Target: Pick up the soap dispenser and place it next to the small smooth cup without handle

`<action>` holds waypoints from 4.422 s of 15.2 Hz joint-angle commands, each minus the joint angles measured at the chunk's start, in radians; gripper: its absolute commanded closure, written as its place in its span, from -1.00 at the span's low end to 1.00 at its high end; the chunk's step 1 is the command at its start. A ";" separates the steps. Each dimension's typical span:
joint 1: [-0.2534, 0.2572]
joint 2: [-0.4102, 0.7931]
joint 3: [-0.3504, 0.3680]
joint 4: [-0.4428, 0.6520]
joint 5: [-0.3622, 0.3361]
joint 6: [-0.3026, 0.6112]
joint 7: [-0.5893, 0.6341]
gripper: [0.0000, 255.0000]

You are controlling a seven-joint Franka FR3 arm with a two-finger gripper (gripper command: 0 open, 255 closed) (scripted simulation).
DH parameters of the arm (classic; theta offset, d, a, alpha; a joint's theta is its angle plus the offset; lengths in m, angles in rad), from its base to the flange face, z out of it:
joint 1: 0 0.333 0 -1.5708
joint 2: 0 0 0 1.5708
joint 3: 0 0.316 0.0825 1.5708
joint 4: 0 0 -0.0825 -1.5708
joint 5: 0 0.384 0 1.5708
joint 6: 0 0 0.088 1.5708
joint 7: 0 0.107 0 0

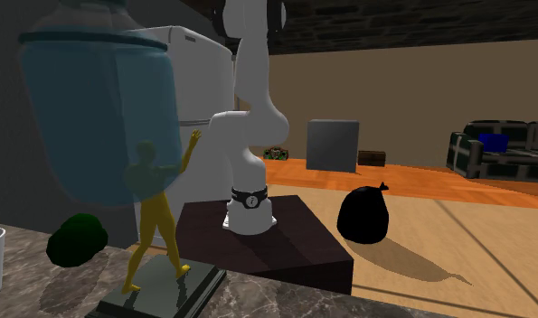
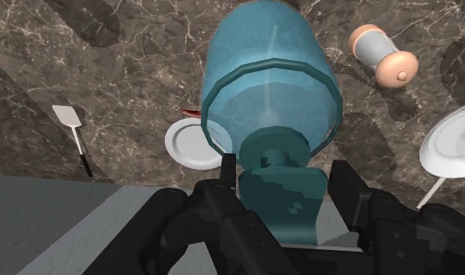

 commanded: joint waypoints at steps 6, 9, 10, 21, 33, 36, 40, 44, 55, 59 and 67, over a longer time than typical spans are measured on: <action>-0.050 0.030 -0.114 -0.045 0.018 0.080 -0.167 1.00; -0.072 0.060 -0.161 -0.044 0.031 0.108 -0.238 1.00; -0.080 0.072 -0.177 -0.041 0.036 0.117 -0.263 1.00; -0.171 0.273 -0.333 0.075 0.143 0.181 -0.539 1.00; -0.224 0.393 -0.377 0.066 0.224 0.288 -0.672 1.00; -0.223 0.397 -0.376 0.030 0.229 0.326 -0.680 1.00; -0.223 0.405 -0.375 -0.015 0.238 0.377 -0.691 1.00; -0.223 0.416 -0.373 -0.055 0.250 0.427 -0.703 1.00; -0.227 0.464 -0.364 -0.145 0.295 0.558 -0.747 1.00; -0.230 0.487 -0.359 -0.170 0.317 0.604 -0.766 1.00; -0.231 0.491 -0.358 -0.174 0.320 0.611 -0.770 1.00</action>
